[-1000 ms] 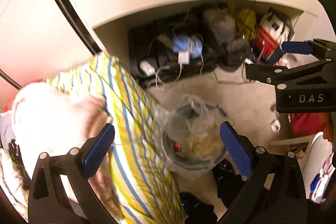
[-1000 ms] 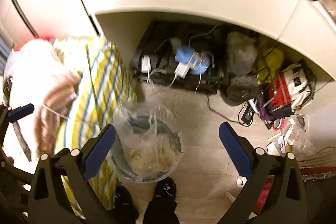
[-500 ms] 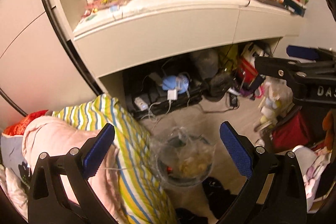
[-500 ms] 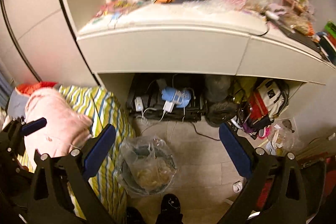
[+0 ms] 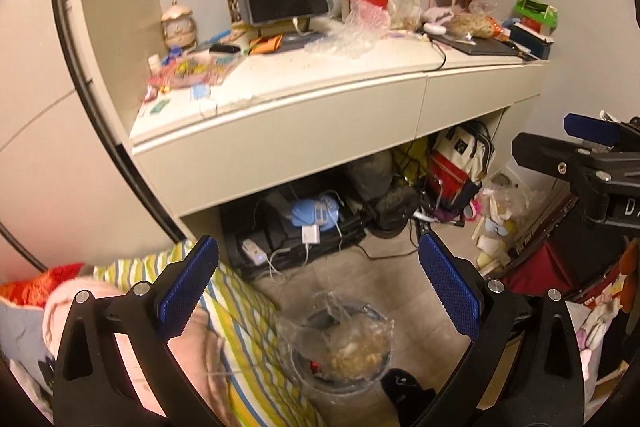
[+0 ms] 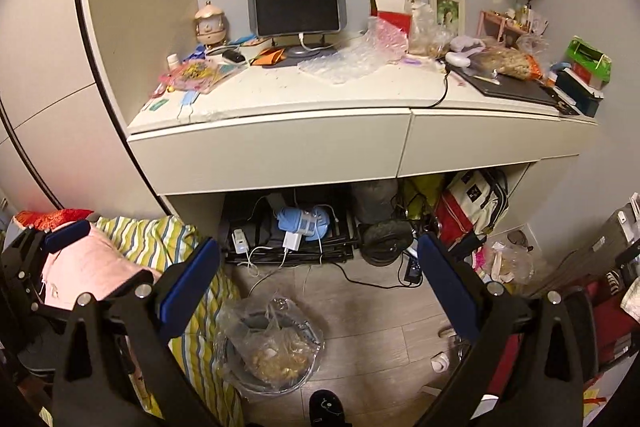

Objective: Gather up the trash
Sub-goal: 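Raise the right tool back toward the bubble wrap on the desk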

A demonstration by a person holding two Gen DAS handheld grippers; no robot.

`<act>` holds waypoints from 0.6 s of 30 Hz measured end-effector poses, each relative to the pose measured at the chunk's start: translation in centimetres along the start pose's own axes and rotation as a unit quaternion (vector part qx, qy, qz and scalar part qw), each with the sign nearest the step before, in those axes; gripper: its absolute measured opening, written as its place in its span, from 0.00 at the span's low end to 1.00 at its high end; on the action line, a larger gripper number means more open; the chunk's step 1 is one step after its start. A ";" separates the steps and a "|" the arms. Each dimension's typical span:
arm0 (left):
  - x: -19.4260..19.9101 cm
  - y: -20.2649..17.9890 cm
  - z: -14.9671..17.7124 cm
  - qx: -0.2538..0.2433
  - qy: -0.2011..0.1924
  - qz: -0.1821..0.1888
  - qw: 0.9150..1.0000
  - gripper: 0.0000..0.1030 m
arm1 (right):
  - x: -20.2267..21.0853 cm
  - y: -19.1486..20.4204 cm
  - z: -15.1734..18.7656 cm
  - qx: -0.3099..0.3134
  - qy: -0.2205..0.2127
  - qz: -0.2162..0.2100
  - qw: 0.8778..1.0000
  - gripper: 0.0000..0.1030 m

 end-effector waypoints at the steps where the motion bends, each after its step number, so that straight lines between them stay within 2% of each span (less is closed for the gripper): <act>1: -0.1 0.1 -0.2 -0.001 -0.002 0.001 1.000 0.94 | 0.0 -0.1 -0.2 0.001 -0.002 0.001 1.000 0.93; 8: -1.7 0.3 -2.8 -0.006 -0.016 0.001 1.000 0.94 | -1.9 -1.5 -2.8 -0.007 -0.017 0.007 1.000 0.93; 18: -9.5 0.4 -9.9 -0.002 -0.028 -0.016 0.999 0.94 | -10.9 -3.9 -10.2 -0.006 -0.038 -0.023 0.999 0.93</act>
Point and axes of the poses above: each gripper's, at about its wrist camera, not at the fingertips, and x roughly against the way its jaws point, y to its left, z to its underside, the point moved 8 cm from there along -x, roughly the way its jaws point, and after that the axes turned 13 degrees about -y, right-handed, at the moved point
